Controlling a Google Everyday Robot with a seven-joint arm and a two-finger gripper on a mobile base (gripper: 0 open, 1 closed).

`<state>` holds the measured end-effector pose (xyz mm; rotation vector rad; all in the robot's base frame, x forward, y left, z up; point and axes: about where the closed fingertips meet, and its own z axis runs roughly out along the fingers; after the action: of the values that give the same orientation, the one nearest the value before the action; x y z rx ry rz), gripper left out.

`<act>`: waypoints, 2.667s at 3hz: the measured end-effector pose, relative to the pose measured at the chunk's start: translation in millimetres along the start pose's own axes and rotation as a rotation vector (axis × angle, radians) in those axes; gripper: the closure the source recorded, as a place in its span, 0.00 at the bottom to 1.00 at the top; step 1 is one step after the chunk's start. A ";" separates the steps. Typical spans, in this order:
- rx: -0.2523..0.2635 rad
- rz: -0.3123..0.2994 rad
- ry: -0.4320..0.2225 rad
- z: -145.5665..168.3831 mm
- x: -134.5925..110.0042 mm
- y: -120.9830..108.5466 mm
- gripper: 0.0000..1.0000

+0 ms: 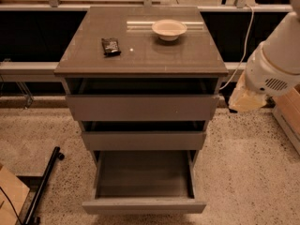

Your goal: Close bottom drawer

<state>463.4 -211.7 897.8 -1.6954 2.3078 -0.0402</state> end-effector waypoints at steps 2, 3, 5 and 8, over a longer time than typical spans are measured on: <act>-0.069 0.015 -0.028 51.7 6.1 -4.1 1.00; -0.134 0.005 -0.057 76.3 -2.5 12.8 1.00; -0.262 0.001 -0.117 186.4 -17.1 44.4 1.00; -0.366 0.073 -0.175 282.7 -23.5 64.8 1.00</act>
Offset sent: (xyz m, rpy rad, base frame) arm 0.0119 0.0000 -0.0422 0.0415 0.0484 0.0038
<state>476.5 -129.8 618.8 -1.6905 2.3450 0.5543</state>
